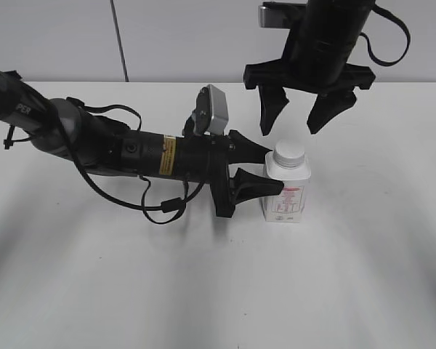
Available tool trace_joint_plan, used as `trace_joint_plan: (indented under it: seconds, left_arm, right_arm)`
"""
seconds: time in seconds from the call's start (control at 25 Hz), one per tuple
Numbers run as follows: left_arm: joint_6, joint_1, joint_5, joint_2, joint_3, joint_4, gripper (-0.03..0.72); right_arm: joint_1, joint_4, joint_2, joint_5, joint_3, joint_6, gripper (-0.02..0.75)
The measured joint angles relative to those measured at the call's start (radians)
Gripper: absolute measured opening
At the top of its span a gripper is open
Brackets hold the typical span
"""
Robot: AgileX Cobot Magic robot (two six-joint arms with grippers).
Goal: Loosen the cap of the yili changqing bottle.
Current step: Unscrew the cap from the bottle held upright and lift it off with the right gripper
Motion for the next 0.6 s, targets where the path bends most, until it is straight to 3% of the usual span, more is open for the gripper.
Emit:
trace_joint_plan:
  seconds: [0.6]
  left_arm:
    - [0.000,0.000,0.000,0.000,0.000,0.000,0.419]
  right_arm:
    - [0.000,-0.003,0.081,0.000,0.001,0.048,0.574]
